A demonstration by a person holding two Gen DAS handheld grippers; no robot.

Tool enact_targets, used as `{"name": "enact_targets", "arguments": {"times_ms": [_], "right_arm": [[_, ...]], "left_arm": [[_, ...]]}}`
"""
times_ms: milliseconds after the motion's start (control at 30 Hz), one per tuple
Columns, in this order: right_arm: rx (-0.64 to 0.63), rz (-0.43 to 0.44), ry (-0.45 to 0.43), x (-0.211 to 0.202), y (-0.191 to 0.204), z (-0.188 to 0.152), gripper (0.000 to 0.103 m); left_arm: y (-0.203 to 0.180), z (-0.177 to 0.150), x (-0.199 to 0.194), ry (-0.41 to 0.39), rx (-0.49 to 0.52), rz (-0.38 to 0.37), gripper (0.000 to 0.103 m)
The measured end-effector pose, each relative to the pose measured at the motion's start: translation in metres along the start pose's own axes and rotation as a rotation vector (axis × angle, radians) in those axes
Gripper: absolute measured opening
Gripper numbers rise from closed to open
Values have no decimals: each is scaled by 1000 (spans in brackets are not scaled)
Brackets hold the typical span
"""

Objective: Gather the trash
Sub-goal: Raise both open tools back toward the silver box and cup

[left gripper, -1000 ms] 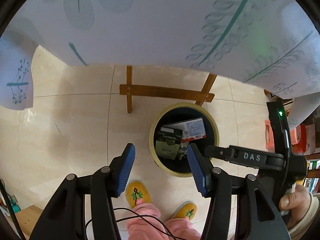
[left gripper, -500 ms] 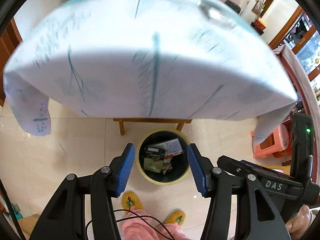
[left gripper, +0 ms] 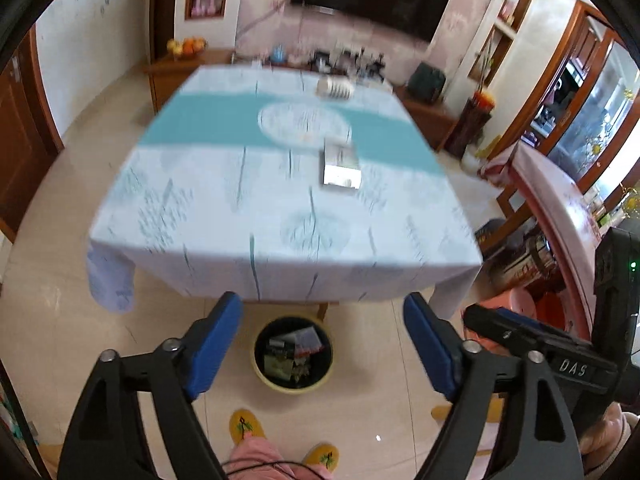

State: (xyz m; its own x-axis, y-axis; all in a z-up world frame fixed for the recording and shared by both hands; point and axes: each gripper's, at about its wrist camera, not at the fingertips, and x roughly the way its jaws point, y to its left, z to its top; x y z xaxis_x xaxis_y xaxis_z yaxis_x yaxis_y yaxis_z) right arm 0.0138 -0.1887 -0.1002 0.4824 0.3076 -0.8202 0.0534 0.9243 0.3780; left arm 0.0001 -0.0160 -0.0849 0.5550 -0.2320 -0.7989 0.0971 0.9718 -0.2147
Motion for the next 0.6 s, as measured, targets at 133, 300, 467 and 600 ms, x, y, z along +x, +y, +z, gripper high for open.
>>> {"name": "enact_targets", "arguments": {"times_ms": [133, 300, 467, 600], "right_arm": [[-27, -3, -76, -28, 5, 23, 94], [-60, 0, -103, -34, 21, 52, 94], [-117, -26, -111, -11, 39, 81, 94], [-138, -71, -97, 30, 51, 112, 94]], "left_arm": [[-6, 18, -39, -76, 28, 44, 100], [-2, 41, -70, -146, 28, 58, 102], [14, 69, -59, -162, 33, 73, 102], [34, 108, -27, -157, 52, 76, 102]]}}
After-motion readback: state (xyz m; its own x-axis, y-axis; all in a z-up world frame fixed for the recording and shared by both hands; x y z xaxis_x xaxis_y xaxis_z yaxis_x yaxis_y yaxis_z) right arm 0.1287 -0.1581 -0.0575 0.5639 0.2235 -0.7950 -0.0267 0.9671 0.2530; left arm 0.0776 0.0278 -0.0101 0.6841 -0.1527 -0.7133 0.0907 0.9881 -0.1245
